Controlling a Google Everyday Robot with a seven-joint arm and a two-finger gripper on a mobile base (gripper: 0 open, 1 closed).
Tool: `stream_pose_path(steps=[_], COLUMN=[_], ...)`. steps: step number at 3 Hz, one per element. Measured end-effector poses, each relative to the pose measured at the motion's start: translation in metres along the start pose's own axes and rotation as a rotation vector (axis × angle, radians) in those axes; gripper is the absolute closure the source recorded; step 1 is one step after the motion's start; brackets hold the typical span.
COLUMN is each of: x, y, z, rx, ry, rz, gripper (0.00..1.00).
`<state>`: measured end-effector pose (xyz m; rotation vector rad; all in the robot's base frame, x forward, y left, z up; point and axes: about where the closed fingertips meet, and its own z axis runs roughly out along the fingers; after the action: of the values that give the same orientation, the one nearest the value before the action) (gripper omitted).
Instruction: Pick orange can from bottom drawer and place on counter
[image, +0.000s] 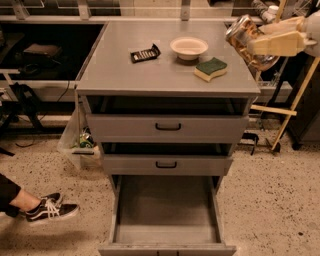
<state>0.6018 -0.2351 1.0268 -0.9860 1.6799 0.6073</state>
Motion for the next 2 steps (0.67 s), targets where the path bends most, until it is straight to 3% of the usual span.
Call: stream_pose_path(steps=[1,2], x=[-0.009,-0.023], y=[-0.018,-0.051], z=[0.029,0.09], rx=[0.04,0.144], ry=[0.028,0.128], rz=[-0.038,-0.15], gripper=[1.0,1.0])
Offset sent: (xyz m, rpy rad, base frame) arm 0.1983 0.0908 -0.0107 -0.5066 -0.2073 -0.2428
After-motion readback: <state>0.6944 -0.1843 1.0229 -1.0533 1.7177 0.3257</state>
